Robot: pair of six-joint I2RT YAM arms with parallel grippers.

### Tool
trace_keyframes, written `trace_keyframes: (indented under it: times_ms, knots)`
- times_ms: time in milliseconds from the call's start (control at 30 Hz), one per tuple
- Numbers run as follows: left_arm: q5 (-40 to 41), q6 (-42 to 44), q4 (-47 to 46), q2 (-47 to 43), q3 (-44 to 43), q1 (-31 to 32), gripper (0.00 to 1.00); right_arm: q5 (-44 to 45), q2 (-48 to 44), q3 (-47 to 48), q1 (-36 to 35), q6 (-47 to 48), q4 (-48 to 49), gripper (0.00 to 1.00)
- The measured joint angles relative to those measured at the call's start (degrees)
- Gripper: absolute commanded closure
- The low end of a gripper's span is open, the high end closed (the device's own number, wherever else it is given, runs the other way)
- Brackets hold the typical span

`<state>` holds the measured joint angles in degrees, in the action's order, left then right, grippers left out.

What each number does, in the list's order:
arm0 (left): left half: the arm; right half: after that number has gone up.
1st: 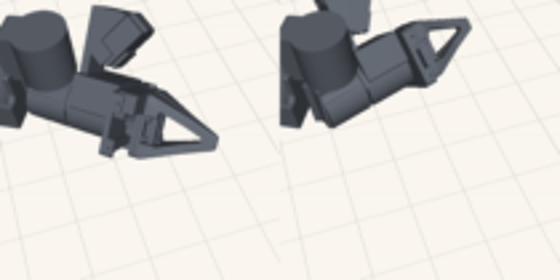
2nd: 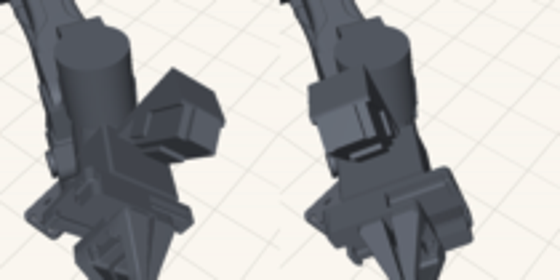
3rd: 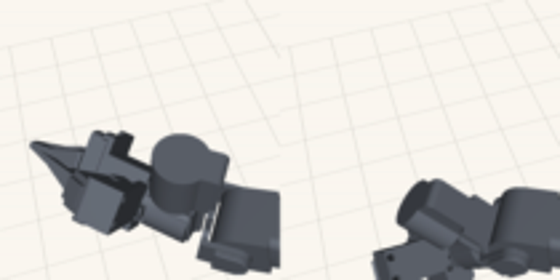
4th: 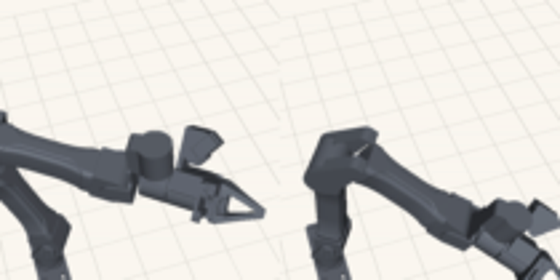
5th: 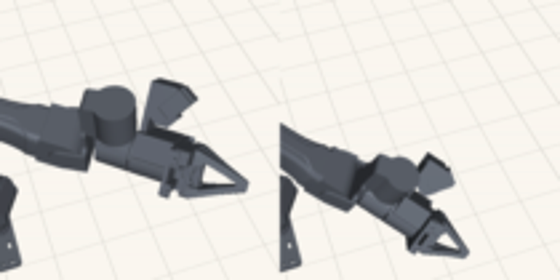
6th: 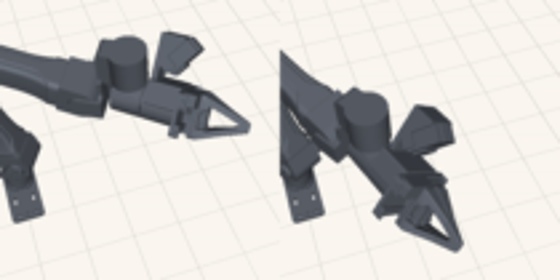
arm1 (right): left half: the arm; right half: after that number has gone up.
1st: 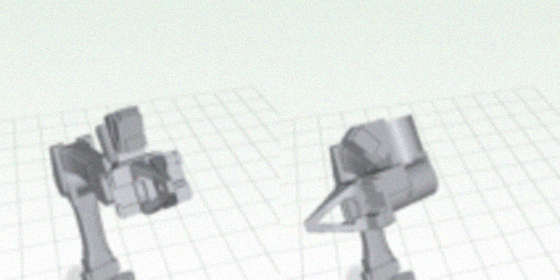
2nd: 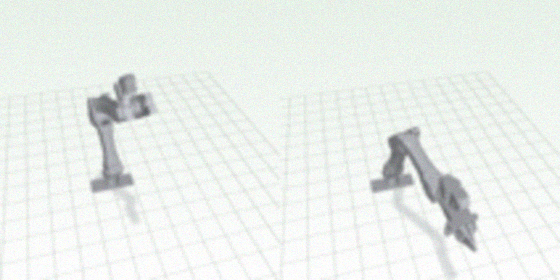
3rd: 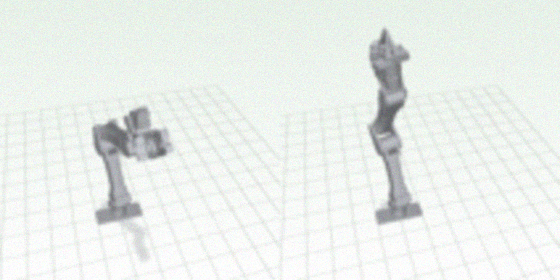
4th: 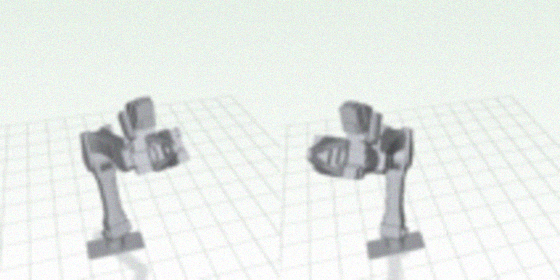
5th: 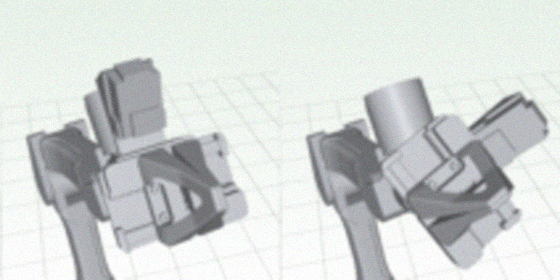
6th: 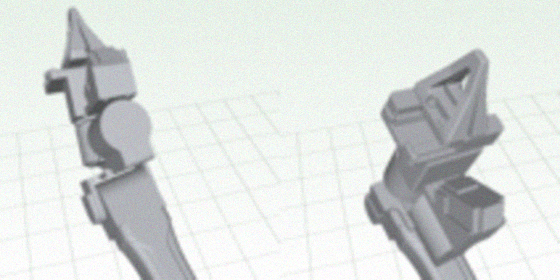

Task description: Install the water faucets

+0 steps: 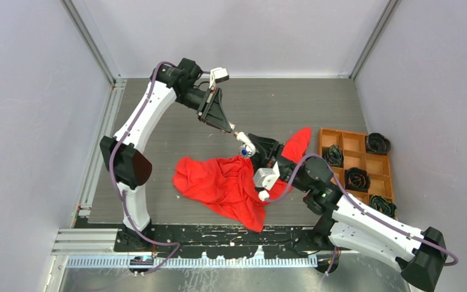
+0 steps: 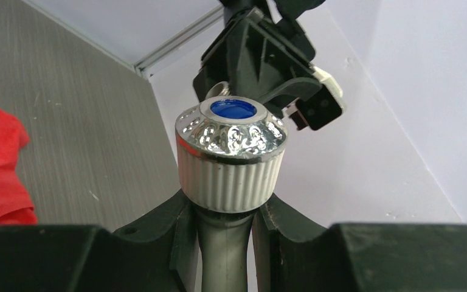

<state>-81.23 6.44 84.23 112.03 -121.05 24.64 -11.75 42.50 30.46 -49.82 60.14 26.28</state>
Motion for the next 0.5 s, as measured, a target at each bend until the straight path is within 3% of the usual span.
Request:
trace_keyframes:
  times_ms: [500]
  knots:
    - [0.02,-0.02,0.26,-0.17,1.01,0.00,1.00,-0.31,2.51,-0.61,-0.07,0.39,3.89,1.00]
